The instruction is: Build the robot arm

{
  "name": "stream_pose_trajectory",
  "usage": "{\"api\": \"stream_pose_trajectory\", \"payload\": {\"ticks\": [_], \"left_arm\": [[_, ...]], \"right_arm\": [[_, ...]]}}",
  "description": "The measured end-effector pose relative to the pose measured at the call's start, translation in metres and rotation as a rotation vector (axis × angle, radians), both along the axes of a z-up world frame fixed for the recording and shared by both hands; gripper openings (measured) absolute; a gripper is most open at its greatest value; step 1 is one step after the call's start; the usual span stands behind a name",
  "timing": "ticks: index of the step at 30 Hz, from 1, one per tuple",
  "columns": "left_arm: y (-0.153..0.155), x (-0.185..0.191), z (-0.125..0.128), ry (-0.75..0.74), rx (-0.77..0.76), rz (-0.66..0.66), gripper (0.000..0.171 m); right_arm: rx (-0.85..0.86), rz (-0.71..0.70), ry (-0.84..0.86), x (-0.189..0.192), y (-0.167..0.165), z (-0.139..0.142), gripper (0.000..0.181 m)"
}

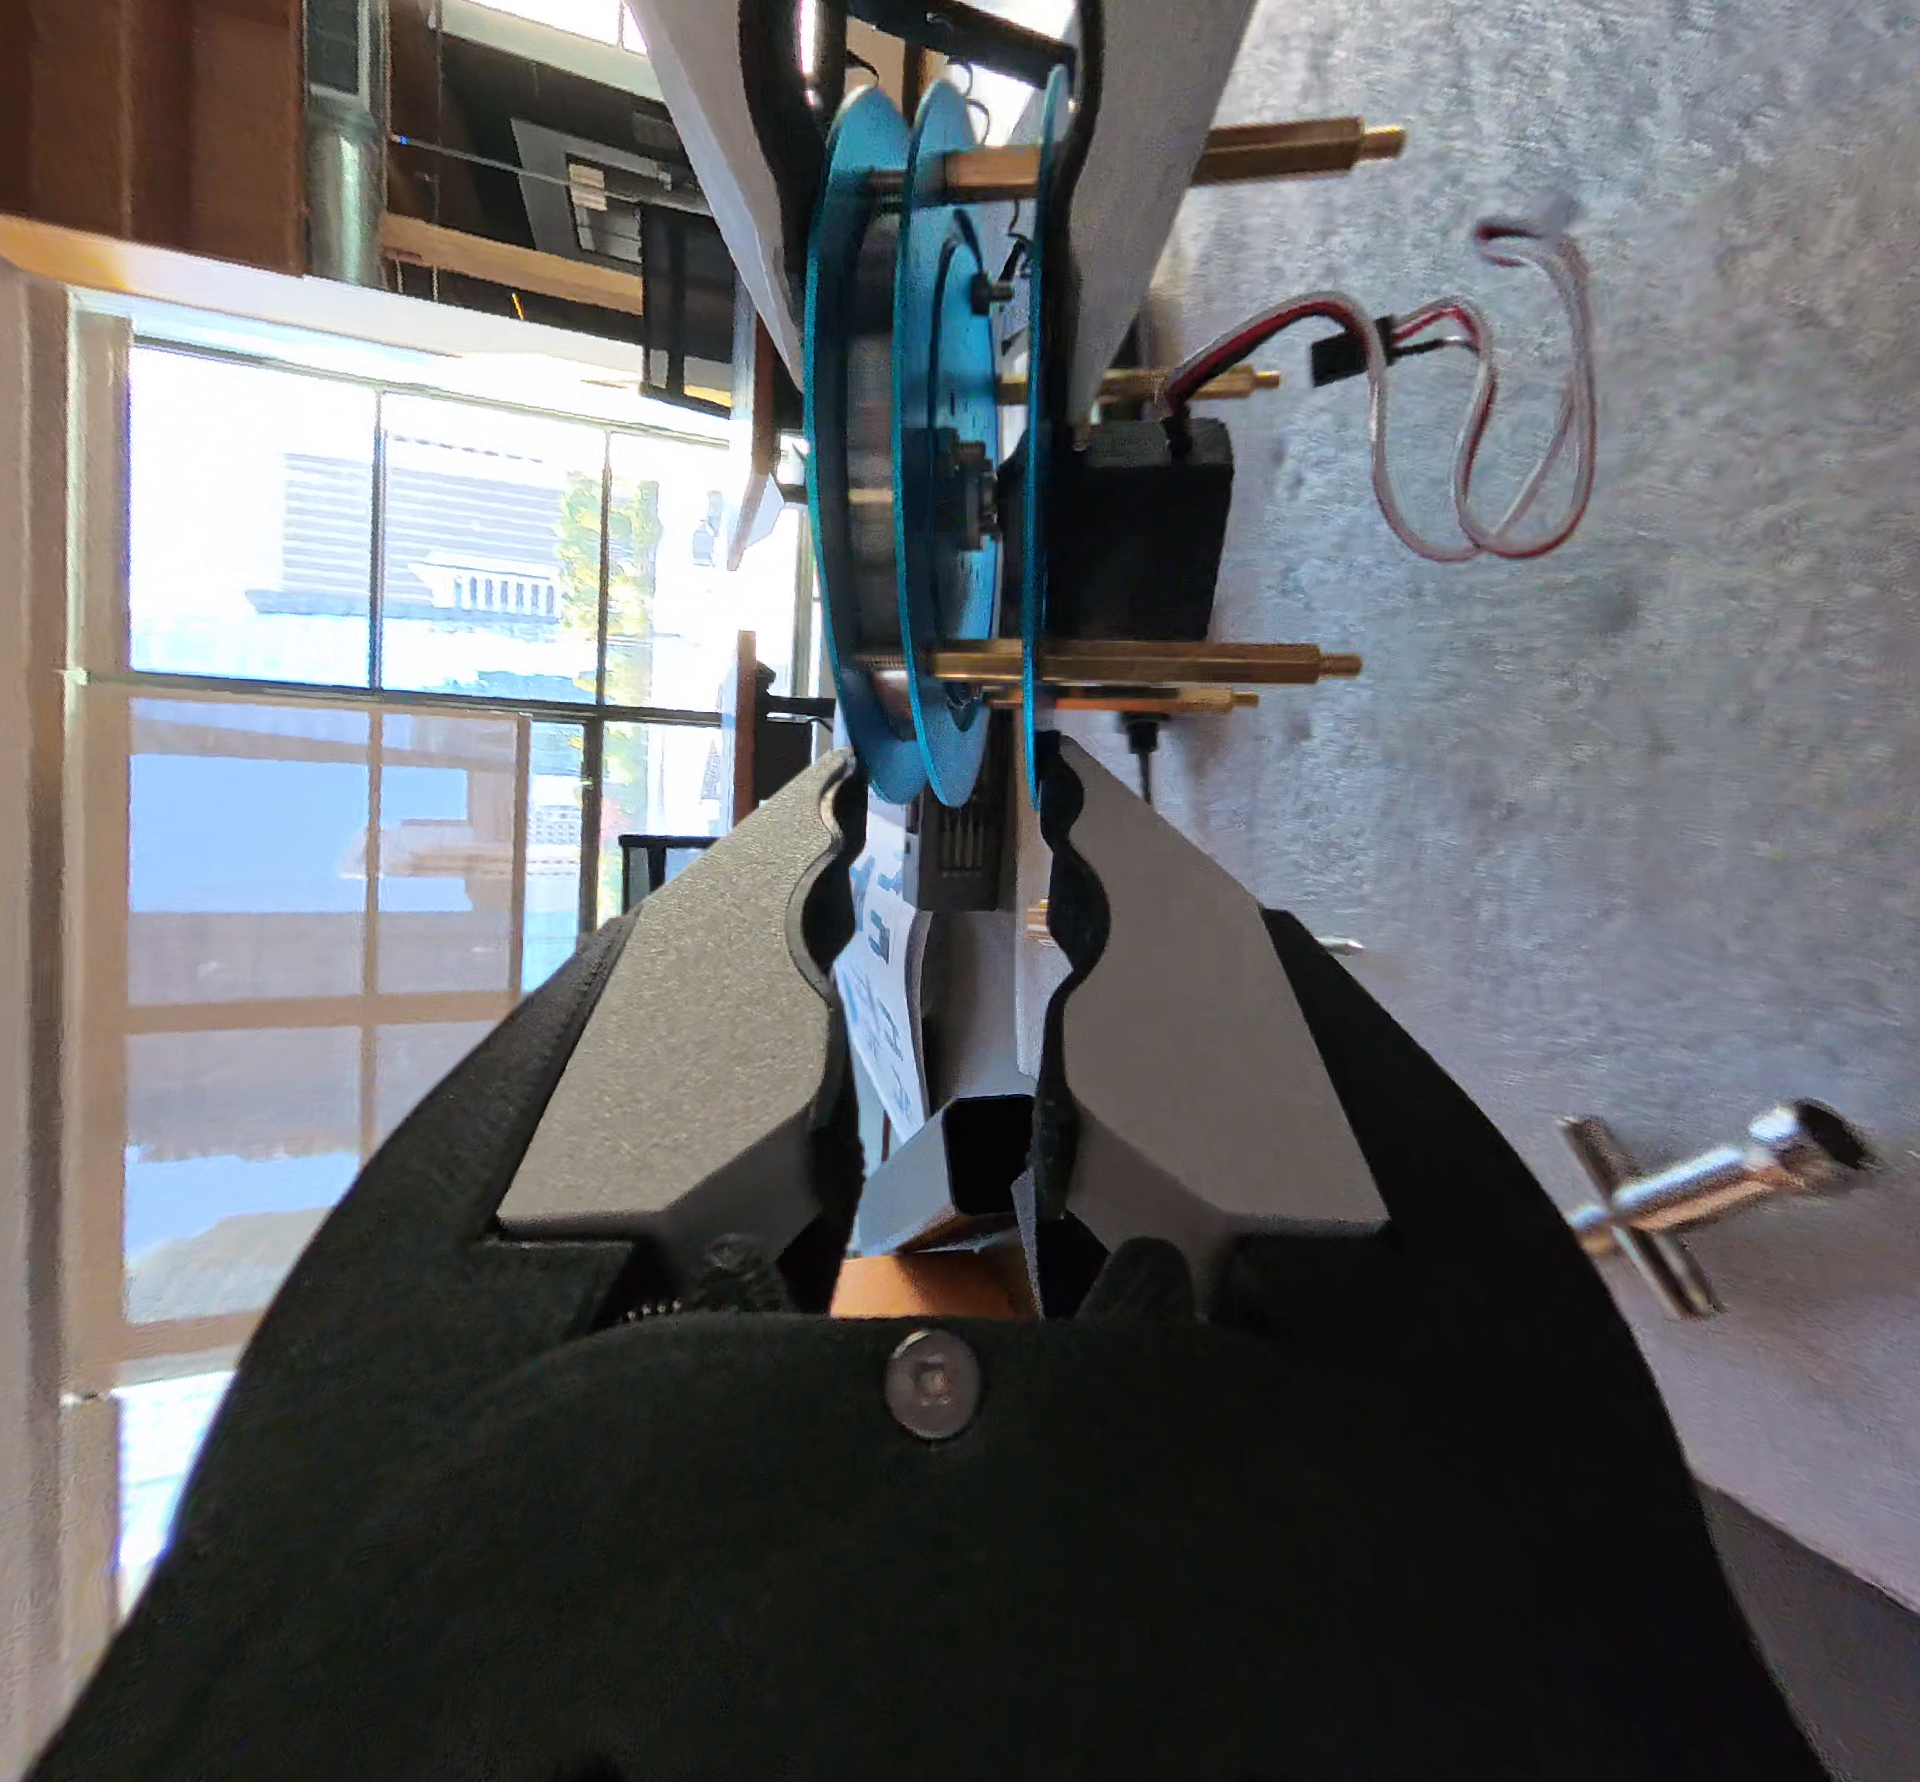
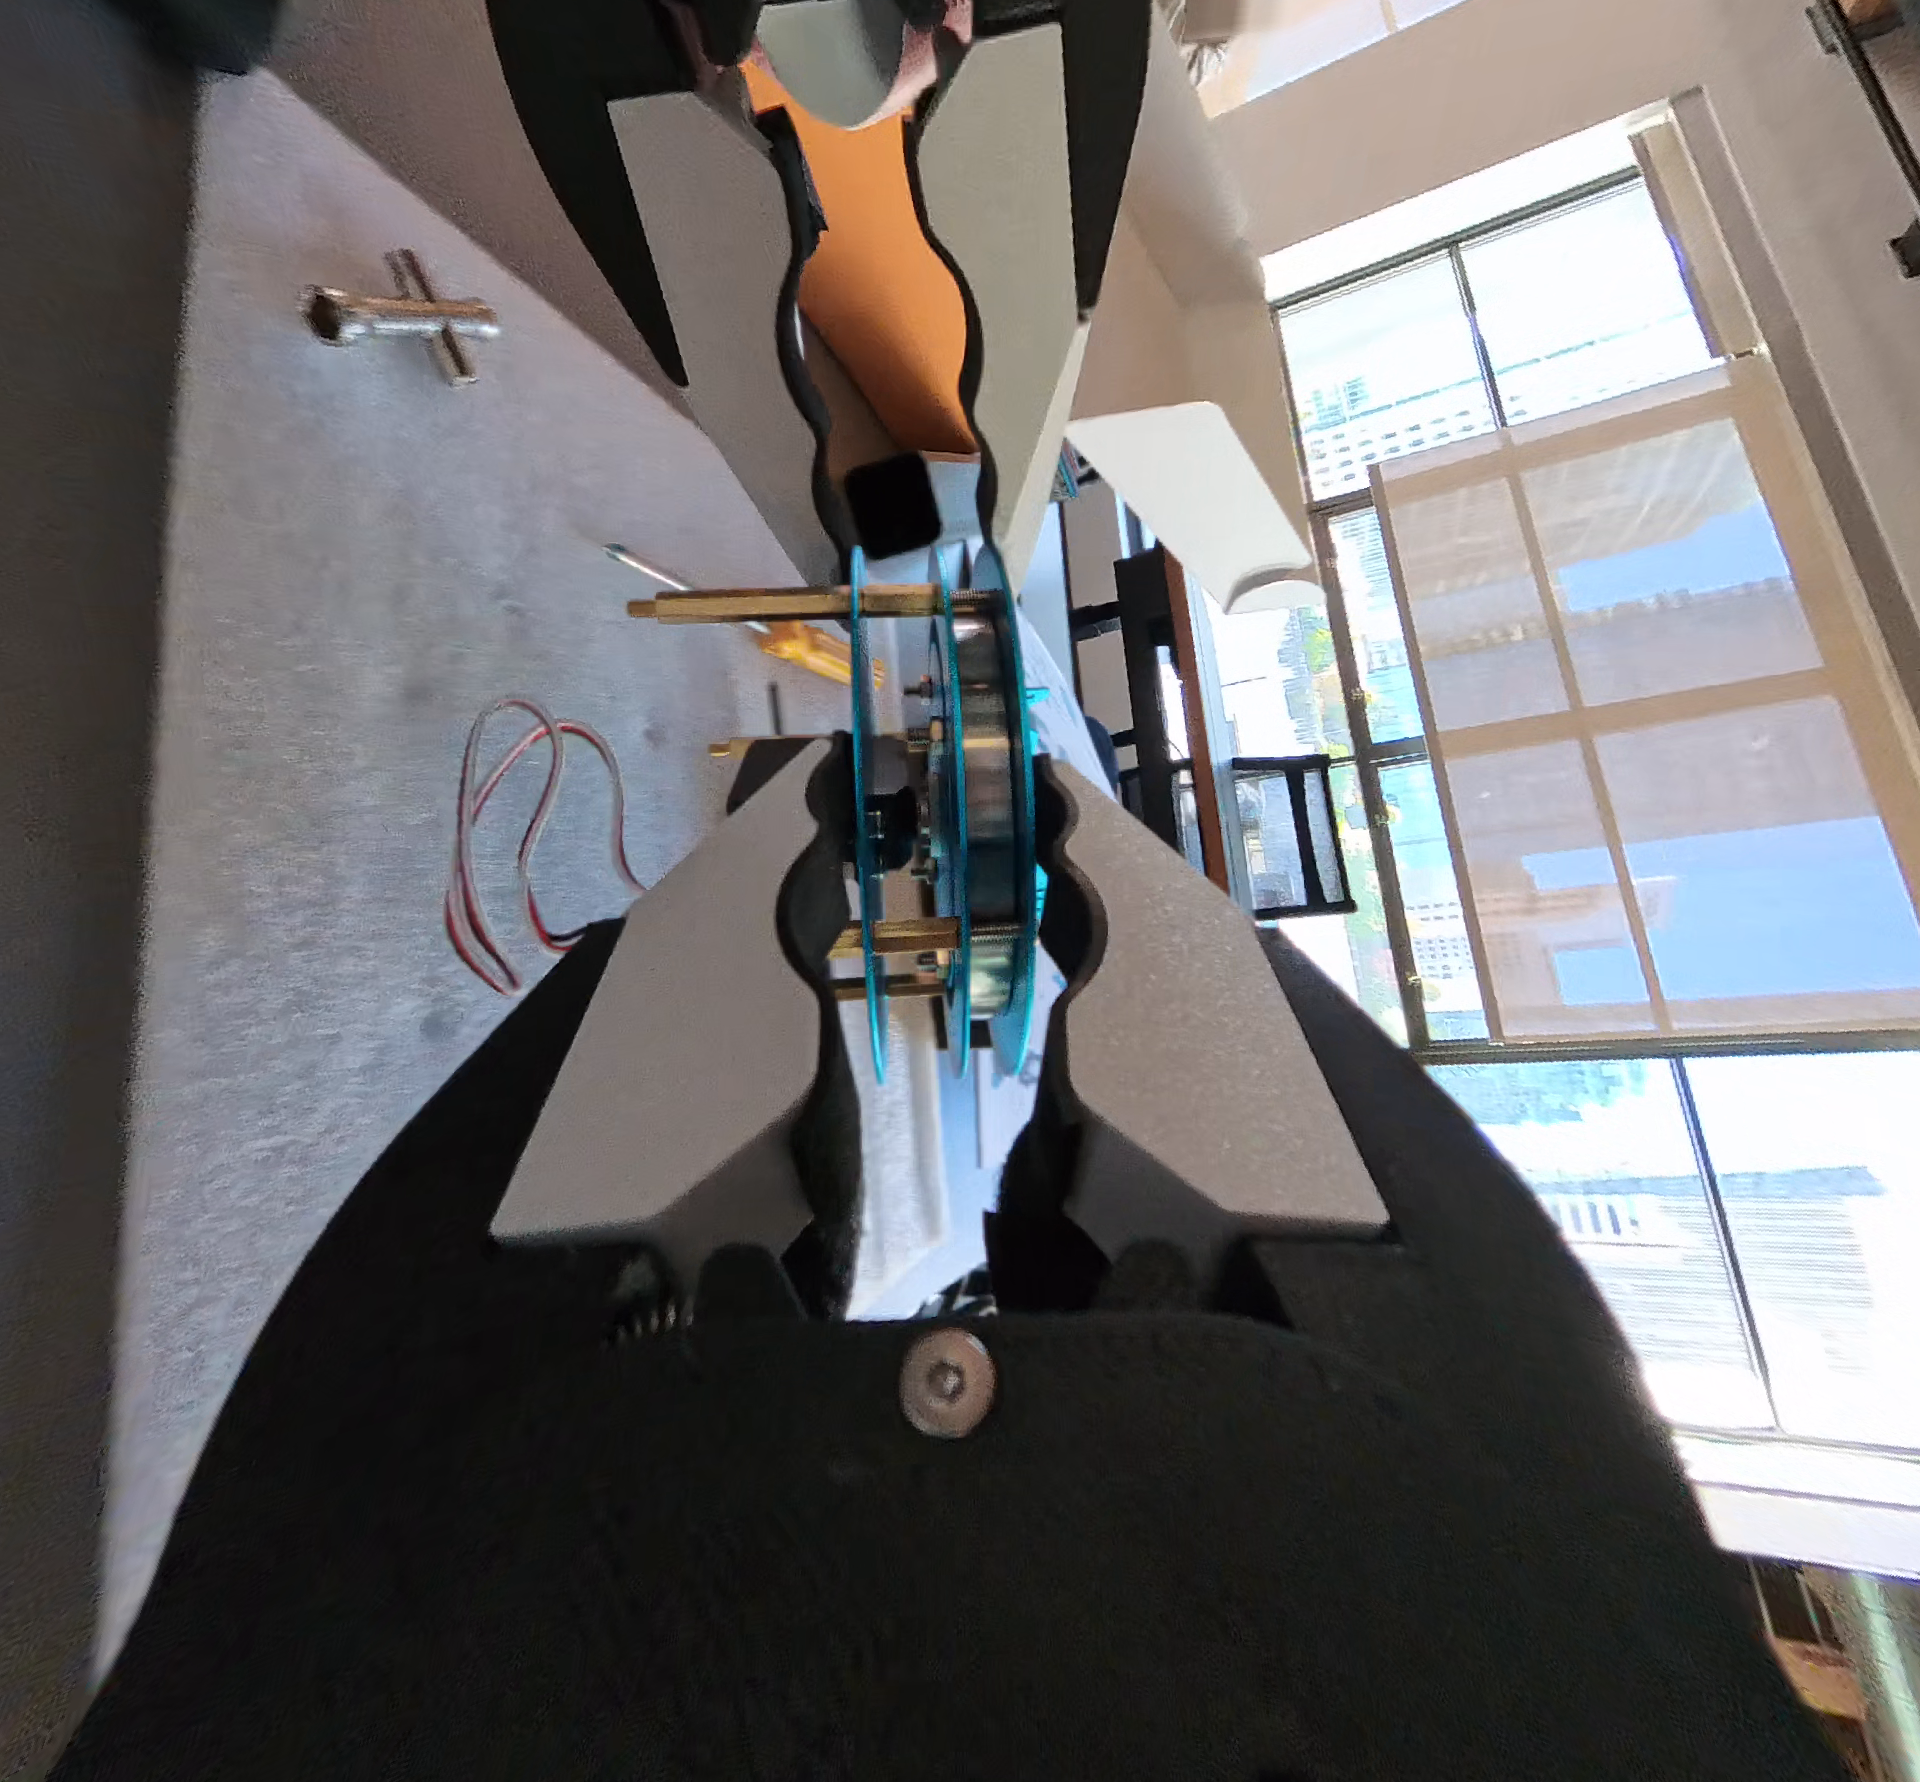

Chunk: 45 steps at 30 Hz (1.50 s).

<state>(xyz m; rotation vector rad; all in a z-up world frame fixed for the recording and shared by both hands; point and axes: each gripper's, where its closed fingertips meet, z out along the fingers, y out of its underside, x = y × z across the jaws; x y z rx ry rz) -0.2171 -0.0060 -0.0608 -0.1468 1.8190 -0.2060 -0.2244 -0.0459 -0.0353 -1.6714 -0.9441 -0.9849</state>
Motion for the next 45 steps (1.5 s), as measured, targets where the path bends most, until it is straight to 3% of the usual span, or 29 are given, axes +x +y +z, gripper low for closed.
{"api": "stream_pose_trajectory", "payload": {"ticks": [3,5,10,16,24,27,30,38,45], "left_arm": [[0.001,0.006,0.020,-0.017,-0.021,0.002,0.031],[-0.006,0.002,0.025,0.060,-0.072,-0.009,0.031],[-0.036,-0.025,0.006,0.397,-0.282,-0.058,0.031],[-0.056,-0.042,-0.005,0.615,-0.515,-0.110,0.031],[-0.071,-0.046,-0.011,0.549,-0.501,-0.129,0.030],[-0.072,-0.048,-0.012,0.523,-0.495,-0.116,0.031],[-0.070,-0.049,-0.012,0.526,-0.521,-0.119,0.031],[-0.073,-0.049,-0.010,0.516,-0.503,-0.139,0.031],[-0.077,-0.050,-0.008,0.499,-0.464,-0.174,0.031]], "right_arm": [[-0.027,-0.013,0.079,0.010,0.000,0.018,0.032],[-0.097,0.006,0.191,0.009,-0.007,0.023,0.032],[-0.315,0.103,0.534,-0.007,-0.029,0.009,0.031],[-0.432,0.185,0.783,-0.012,-0.041,-0.007,0.032],[-0.372,0.240,0.753,-0.016,-0.058,-0.017,0.033],[-0.309,0.337,0.857,-0.019,-0.067,0.007,0.029],[-0.230,0.304,0.823,0.003,-0.066,0.022,0.024],[-0.397,0.253,0.663,0.001,-0.055,-0.016,0.023],[-0.506,0.295,0.631,-0.004,-0.059,-0.019,0.022]]}}
